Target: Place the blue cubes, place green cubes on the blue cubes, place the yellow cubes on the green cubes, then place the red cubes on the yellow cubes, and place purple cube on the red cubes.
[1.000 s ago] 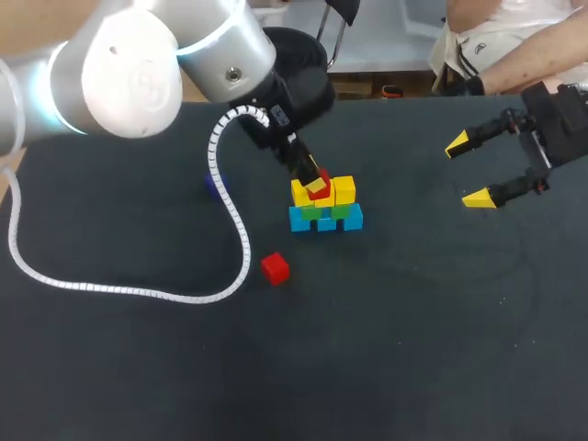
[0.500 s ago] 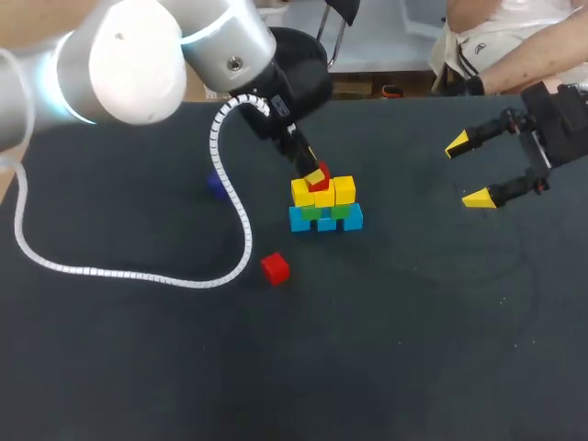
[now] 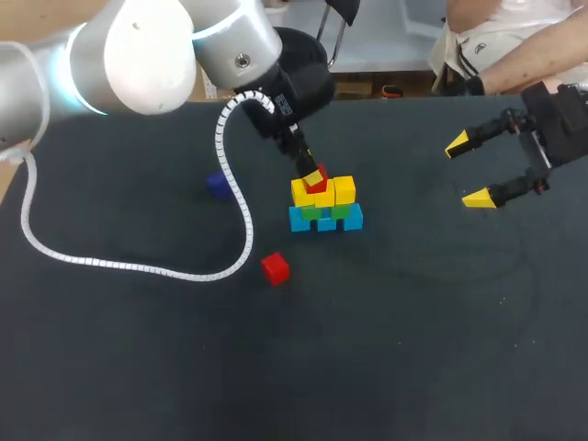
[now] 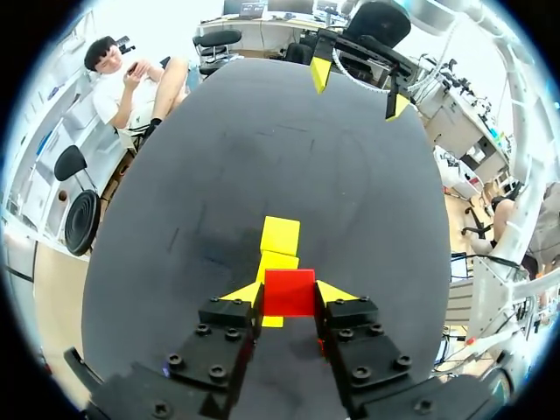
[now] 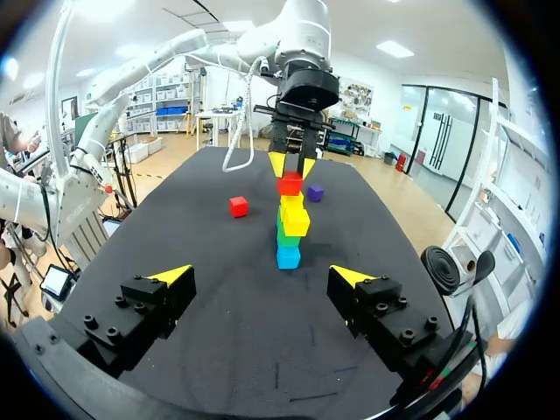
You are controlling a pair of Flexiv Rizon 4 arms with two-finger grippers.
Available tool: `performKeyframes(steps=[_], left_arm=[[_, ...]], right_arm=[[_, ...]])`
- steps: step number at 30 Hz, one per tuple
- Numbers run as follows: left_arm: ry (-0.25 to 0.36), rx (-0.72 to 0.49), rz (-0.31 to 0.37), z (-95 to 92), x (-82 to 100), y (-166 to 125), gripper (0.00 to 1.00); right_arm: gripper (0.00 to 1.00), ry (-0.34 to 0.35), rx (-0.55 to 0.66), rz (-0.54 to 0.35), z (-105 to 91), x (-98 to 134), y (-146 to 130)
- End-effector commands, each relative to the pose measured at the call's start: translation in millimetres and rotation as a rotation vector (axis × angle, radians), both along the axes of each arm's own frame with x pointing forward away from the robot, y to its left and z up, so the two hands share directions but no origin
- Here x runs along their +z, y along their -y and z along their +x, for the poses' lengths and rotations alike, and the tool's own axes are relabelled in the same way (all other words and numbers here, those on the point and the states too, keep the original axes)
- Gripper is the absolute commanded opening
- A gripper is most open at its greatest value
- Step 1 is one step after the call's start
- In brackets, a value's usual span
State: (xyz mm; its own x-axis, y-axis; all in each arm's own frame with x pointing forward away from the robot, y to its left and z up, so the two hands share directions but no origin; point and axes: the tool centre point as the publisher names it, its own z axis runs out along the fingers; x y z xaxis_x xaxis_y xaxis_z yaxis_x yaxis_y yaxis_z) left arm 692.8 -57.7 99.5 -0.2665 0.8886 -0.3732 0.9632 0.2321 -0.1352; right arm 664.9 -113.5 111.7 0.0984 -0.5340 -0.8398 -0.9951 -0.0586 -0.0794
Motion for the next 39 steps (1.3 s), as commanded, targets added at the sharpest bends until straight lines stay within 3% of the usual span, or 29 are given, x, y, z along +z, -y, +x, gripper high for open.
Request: performKeyframes(steps=[1, 17, 23, 39], left_arm=[[-0.008, -0.005, -0.001, 4.4, -3.0, 0.2, 0.0], [-0.009, -0.015, -0.024, 9.8, -7.1, -0.1, 0.0], [-0.025, -0.039, -0.105, 11.8, -7.6, -0.9, 0.0], [-0.013, -0.06, -0.101, 12.5, -1.9, 0.5, 0.0]], right_arm=[[1.0, 0.001, 0.0, 0.001, -0.1, -0.4, 0.0], [1.0, 0.001, 0.0, 0.001, -0.1, -0.4, 0.0], [1.0, 0.001, 0.0, 0.001, -0.1, -0.4, 0.0], [1.0, 0.001, 0.0, 0.001, -0.1, -0.4, 0.0]])
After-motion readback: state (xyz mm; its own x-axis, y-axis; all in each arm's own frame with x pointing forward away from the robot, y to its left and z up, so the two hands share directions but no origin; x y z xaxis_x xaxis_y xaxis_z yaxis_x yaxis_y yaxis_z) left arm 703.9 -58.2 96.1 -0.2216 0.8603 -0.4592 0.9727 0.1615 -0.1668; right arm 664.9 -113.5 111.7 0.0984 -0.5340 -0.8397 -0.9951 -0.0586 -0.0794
